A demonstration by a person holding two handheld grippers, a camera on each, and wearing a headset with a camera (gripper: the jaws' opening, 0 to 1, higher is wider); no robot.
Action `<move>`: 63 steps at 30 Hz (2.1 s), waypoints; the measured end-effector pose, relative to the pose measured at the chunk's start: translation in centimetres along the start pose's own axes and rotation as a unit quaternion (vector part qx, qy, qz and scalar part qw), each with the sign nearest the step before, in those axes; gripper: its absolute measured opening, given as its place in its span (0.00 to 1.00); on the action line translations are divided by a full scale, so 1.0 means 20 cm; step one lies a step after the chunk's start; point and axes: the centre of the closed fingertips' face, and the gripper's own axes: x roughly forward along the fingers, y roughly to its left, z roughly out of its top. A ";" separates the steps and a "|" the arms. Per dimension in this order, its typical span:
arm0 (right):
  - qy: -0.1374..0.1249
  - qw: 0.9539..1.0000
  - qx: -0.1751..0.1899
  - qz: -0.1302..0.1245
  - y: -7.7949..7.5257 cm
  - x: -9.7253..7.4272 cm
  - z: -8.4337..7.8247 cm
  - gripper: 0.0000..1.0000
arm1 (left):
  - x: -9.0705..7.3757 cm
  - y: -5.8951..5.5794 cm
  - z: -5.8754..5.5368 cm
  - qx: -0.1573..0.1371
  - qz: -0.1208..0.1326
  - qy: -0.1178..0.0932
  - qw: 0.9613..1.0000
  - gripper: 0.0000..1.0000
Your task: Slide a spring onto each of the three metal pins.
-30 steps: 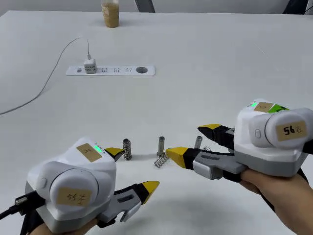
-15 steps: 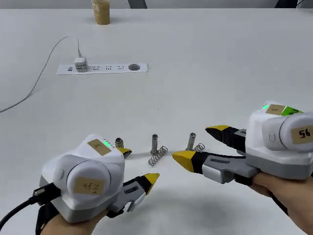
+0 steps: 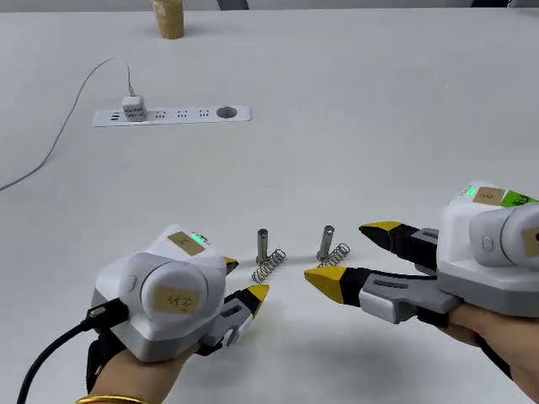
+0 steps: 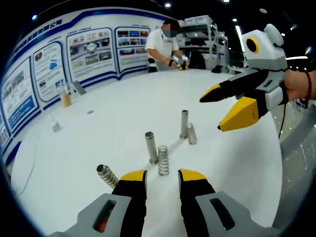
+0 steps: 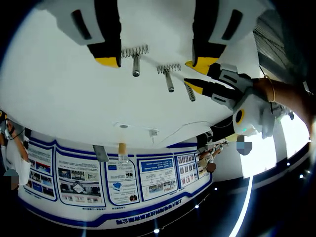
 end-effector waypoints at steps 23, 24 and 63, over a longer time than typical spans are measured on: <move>0.008 1.000 0.011 -0.008 -0.01 -0.01 -0.05 0.56 | 0.12 -0.02 -0.04 -0.004 -0.007 0.015 1.000 0.16; 0.008 1.000 0.012 -0.008 -0.01 -0.01 -0.05 0.56 | 0.12 -0.02 -0.04 -0.002 -0.006 0.019 1.000 0.16; -0.034 0.996 0.083 0.007 0.02 0.01 0.06 0.49 | -0.04 -0.04 0.10 0.009 -0.009 -0.046 0.999 0.10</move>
